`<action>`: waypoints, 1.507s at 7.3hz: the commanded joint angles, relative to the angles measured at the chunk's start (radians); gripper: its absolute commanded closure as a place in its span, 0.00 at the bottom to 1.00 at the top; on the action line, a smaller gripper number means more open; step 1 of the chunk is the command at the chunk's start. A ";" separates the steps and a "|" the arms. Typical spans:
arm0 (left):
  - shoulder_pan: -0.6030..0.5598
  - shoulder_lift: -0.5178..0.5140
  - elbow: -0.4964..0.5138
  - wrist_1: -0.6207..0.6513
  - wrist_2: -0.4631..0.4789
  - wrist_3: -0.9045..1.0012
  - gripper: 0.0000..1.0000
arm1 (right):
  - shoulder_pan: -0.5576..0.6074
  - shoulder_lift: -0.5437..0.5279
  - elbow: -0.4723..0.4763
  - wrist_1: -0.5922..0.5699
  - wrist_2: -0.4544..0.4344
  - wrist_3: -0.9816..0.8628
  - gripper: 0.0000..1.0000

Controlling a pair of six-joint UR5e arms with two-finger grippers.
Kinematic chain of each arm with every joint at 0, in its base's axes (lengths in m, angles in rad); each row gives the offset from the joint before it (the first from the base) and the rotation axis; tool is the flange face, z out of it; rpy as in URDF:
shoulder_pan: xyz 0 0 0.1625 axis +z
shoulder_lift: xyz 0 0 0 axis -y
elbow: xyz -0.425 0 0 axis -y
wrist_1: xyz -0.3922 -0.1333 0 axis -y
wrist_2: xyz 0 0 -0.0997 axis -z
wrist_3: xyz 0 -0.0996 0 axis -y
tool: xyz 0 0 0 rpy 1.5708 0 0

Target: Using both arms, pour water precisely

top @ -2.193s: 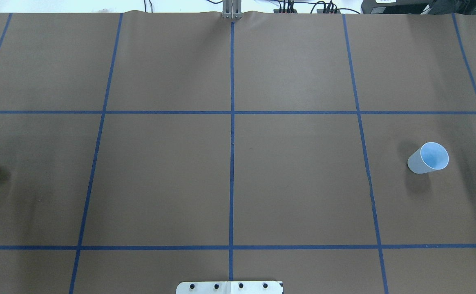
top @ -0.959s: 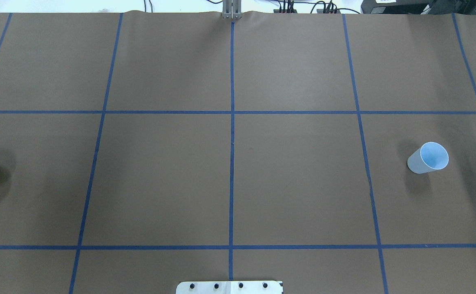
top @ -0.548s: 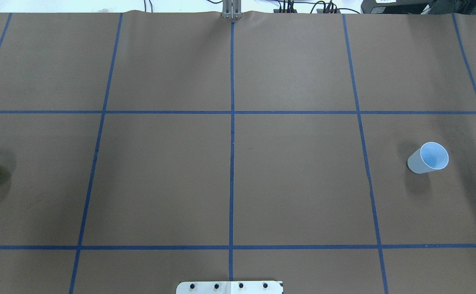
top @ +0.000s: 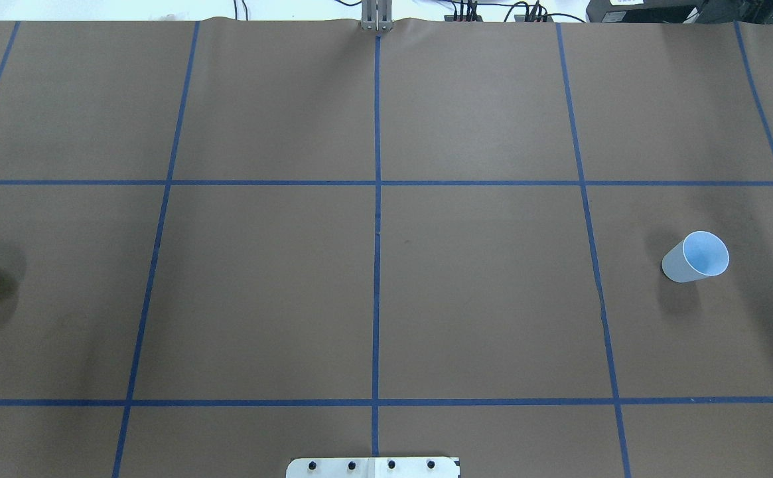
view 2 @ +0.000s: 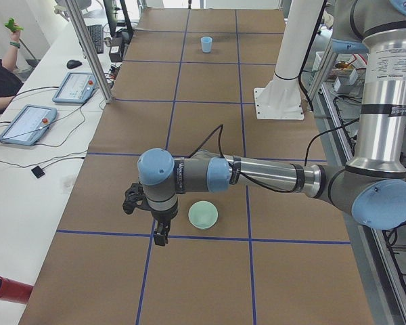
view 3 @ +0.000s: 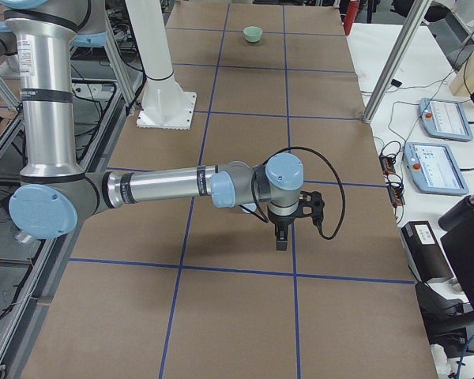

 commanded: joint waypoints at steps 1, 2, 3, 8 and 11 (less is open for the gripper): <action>0.001 0.000 0.004 0.000 0.003 -0.002 0.00 | 0.001 -0.011 -0.033 -0.004 0.002 -0.012 0.01; 0.001 0.002 -0.005 -0.001 -0.002 -0.009 0.00 | 0.003 -0.024 -0.035 -0.002 0.010 -0.052 0.01; 0.001 0.002 -0.014 -0.003 -0.004 -0.053 0.00 | 0.003 -0.021 -0.037 -0.002 0.014 -0.072 0.01; 0.030 0.002 0.001 -0.007 -0.005 -0.072 0.00 | 0.004 -0.013 -0.038 0.003 0.033 -0.072 0.01; 0.046 0.002 -0.002 -0.018 -0.013 -0.091 0.00 | 0.004 -0.013 -0.037 0.003 0.033 -0.072 0.01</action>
